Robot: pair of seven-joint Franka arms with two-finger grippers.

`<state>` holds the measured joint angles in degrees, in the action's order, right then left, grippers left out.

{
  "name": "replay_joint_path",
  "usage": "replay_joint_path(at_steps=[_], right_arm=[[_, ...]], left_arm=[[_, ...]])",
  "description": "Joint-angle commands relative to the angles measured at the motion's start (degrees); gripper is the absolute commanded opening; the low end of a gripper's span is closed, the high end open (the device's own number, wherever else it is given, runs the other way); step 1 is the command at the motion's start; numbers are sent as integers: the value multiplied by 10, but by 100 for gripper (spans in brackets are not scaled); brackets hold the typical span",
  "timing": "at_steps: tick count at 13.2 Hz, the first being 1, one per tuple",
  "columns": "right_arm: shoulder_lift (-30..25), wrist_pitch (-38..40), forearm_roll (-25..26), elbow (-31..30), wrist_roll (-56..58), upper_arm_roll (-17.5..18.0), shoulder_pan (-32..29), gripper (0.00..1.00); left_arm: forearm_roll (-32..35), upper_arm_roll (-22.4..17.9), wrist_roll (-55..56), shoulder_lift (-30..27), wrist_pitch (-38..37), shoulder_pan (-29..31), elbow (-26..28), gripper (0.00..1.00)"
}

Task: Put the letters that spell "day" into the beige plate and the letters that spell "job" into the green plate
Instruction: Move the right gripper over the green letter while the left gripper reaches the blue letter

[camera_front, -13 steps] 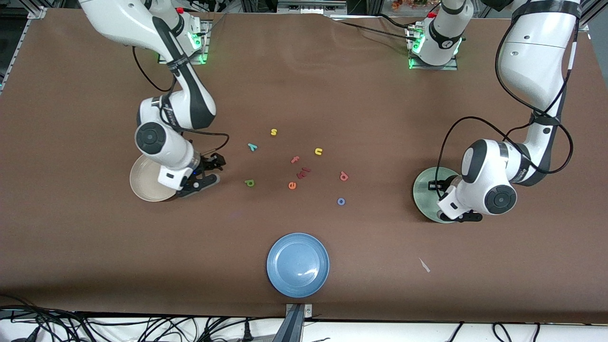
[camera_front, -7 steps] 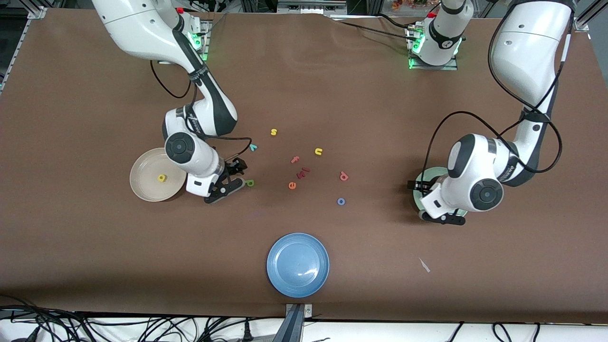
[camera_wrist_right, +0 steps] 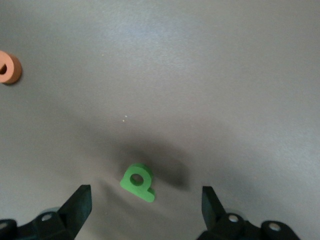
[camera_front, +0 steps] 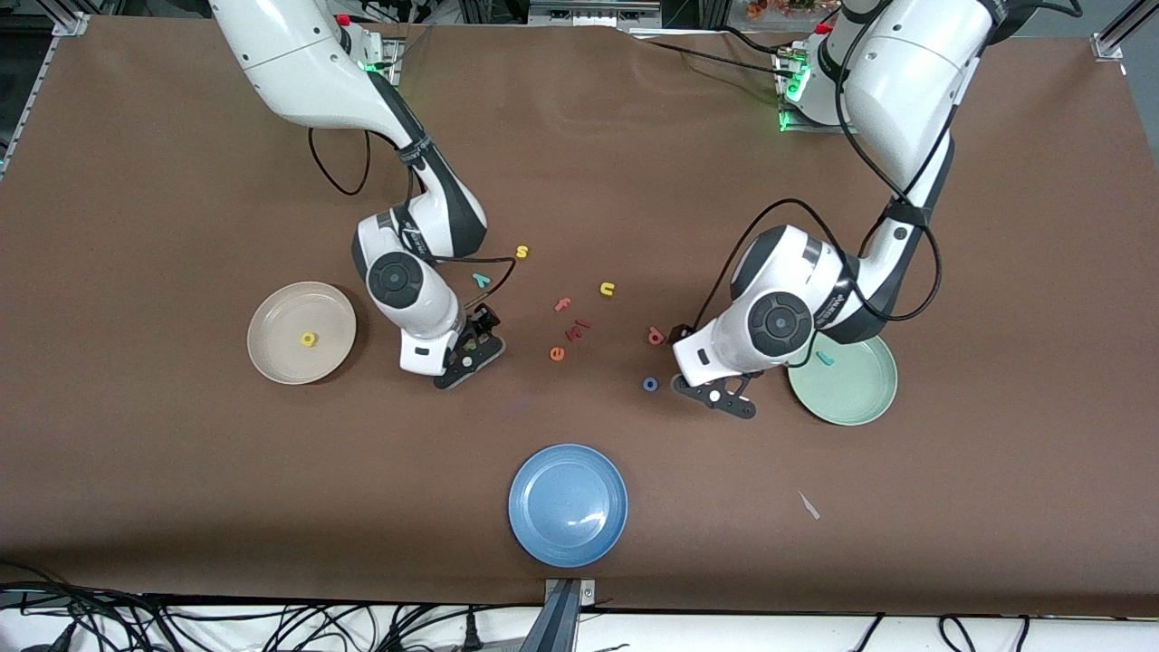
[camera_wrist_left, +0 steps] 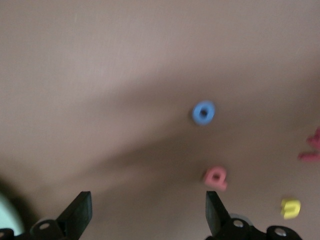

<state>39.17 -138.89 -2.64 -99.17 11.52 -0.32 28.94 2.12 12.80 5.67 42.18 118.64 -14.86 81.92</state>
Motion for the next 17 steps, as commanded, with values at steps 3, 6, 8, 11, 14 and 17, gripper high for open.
replay_joint_path(at_steps=[3,6,8,11,14,17], right_arm=[[13,-5,25,6,-4,0,7,79],[13,-4,23,6,-8,0,7,63],[13,-3,23,6,-17,0,7,56],[16,-3,23,5,-18,0,6,45],[16,-3,21,3,-18,0,6,25],[16,-2,18,4,-18,0,6,15]], left_arm=[[-6,-3,3,53,112,-20,-27,90],[-7,-3,27,57,137,-23,-25,87],[-3,-3,45,58,163,-37,-7,85],[1,-5,45,61,174,-40,-3,83],[1,-7,47,66,175,-48,3,83],[1,-8,46,67,175,-49,14,81]])
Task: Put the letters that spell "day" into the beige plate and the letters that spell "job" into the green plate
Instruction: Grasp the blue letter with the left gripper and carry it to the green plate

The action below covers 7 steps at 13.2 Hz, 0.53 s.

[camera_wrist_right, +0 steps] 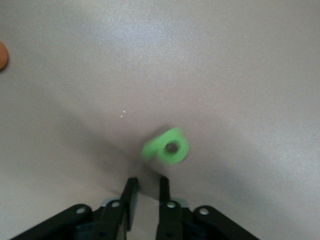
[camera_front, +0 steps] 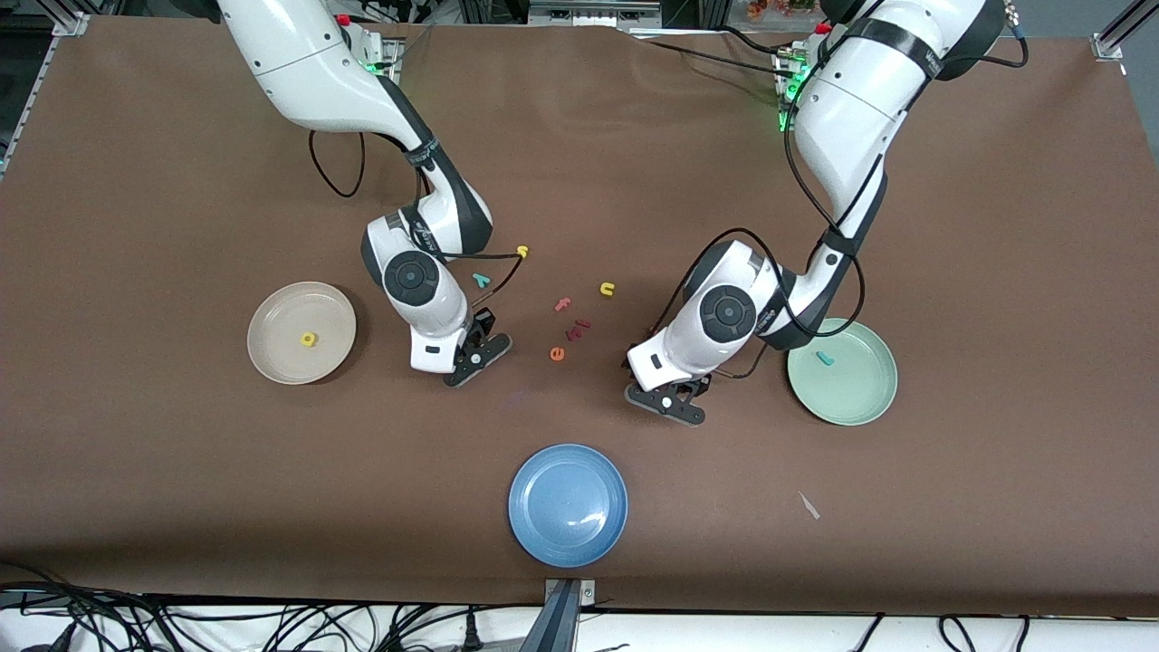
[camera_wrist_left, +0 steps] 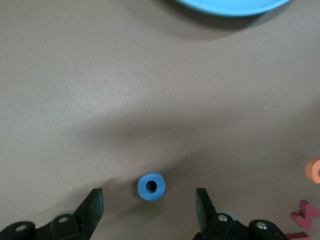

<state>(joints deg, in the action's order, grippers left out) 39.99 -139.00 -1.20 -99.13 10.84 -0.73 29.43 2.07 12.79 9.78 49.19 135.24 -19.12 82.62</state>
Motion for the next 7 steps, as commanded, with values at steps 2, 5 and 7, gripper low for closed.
replay_joint_path(at_steps=[2,5,7], right_arm=[[8,-2,3,3,-26,4,0,9],[8,-2,3,4,-28,4,1,9],[5,1,-1,8,-26,4,-2,9]], left_arm=[[1,-7,5,0,9,-7,7,68],[2,-7,5,12,20,-13,6,60],[2,-7,5,18,20,-13,6,50]])
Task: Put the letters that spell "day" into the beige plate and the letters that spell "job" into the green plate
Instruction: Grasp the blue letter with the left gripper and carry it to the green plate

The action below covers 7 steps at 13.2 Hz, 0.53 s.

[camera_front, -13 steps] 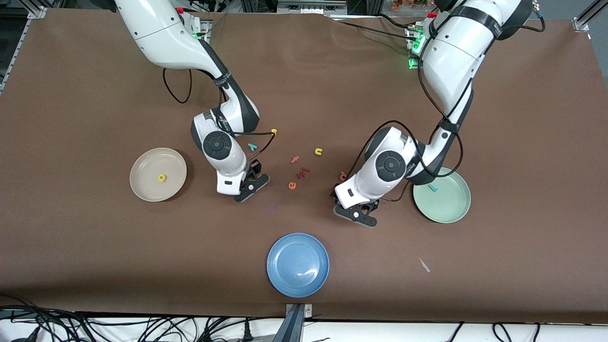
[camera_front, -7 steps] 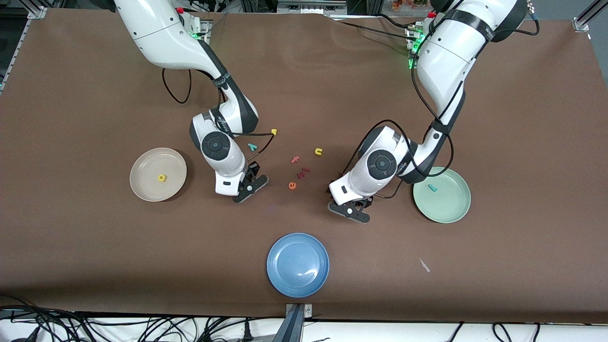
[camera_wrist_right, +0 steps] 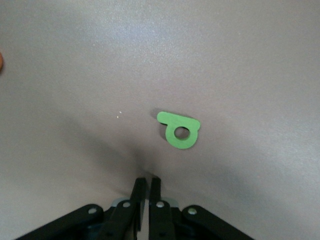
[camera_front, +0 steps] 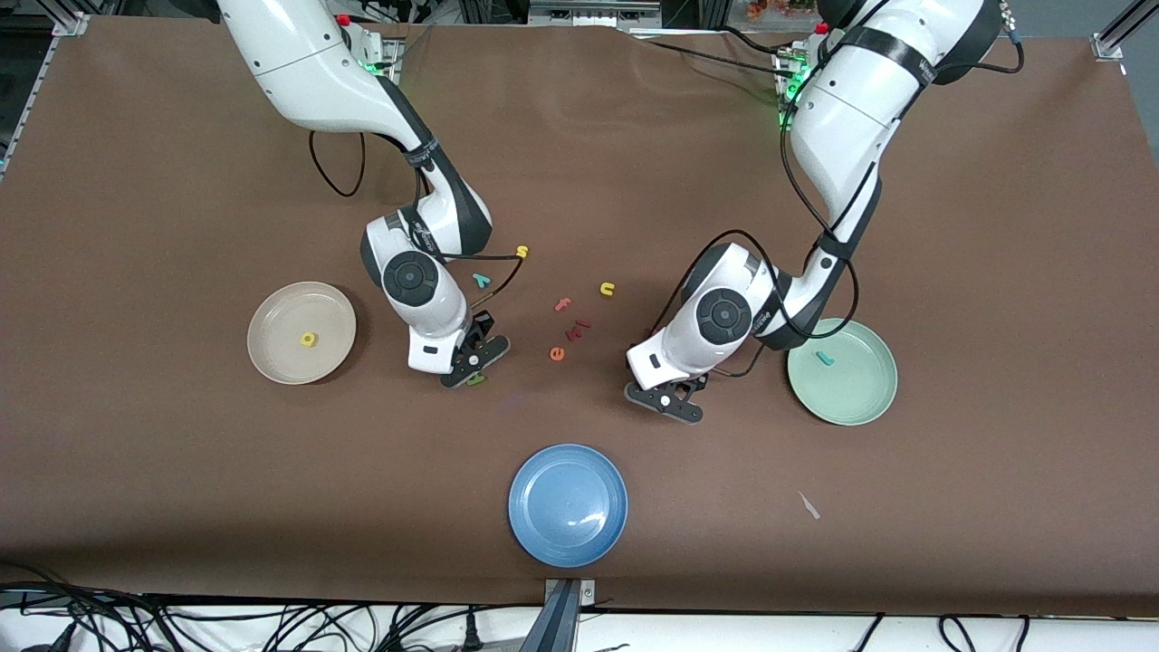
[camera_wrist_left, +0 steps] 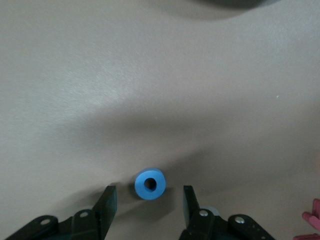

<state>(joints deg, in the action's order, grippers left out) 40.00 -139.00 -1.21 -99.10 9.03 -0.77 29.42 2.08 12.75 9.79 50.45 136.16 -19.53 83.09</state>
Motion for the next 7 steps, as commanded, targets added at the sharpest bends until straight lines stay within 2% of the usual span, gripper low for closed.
replay_joint_path(at_steps=[1,2,4,5,6,7], right_arm=[[4,7,-3,8,-9,3,-4,10],[2,13,-2,8,-25,3,-4,14],[-4,28,-3,15,-57,3,-4,61],[-5,34,-3,20,-68,2,-4,81],[-5,37,-3,26,-79,2,-6,95],[-5,42,-4,29,-86,2,-9,99]], left_arm=[[1,-7,5,5,11,-9,1,49],[1,-7,5,6,11,-9,1,48],[0,-7,7,4,11,-8,0,34],[0,-7,15,3,11,-7,0,27],[0,-7,38,2,11,-7,0,12],[0,-7,66,0,11,-9,0,8]])
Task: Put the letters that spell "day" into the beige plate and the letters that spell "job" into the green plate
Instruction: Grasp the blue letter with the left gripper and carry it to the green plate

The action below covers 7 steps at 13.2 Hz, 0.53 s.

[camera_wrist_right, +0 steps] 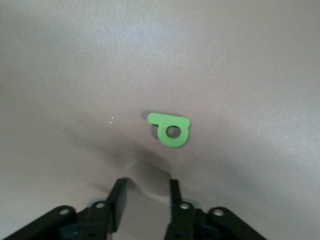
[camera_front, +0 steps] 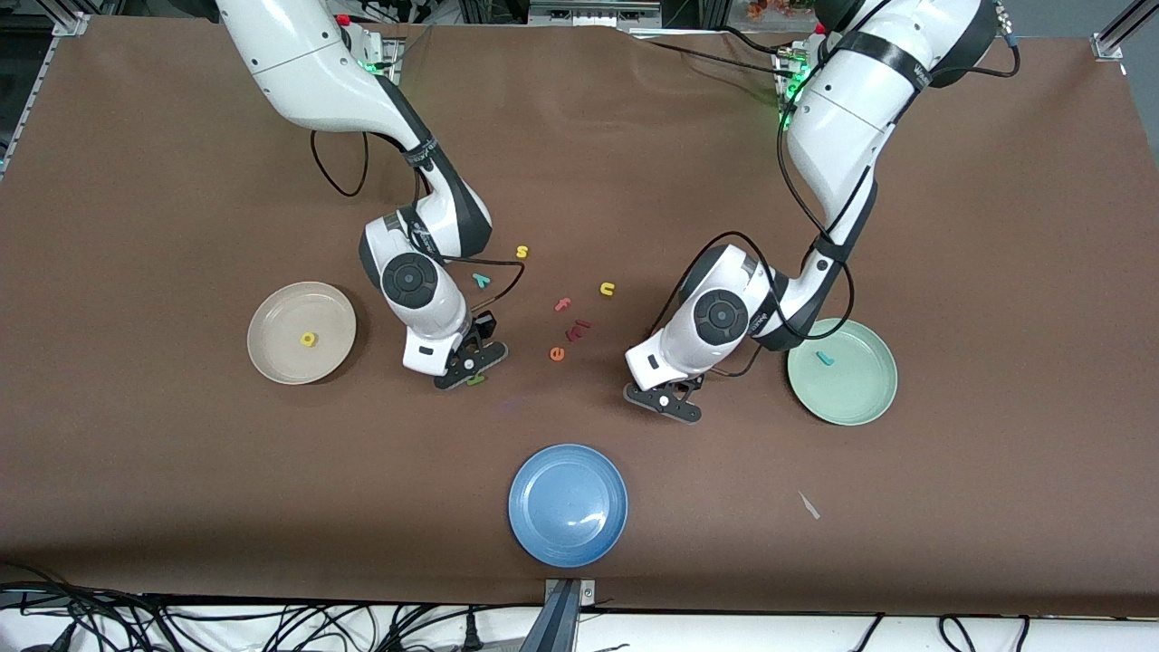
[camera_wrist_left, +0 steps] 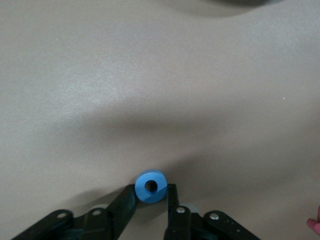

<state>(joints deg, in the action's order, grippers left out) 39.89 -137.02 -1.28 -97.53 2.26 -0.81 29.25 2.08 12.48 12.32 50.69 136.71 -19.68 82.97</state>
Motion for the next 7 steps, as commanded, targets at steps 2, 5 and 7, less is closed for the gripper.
replay_joint_path(at_steps=[2,5,7], right_arm=[[-3,32,-34,28,-28,2,-9,99],[2,32,-57,44,-31,1,-10,99],[4,32,-78,53,-47,0,-23,99]], left_arm=[[1,-4,66,-5,5,-5,0,3],[1,-3,65,-18,-3,5,-2,1],[1,-4,65,-32,-7,15,-3,1]])
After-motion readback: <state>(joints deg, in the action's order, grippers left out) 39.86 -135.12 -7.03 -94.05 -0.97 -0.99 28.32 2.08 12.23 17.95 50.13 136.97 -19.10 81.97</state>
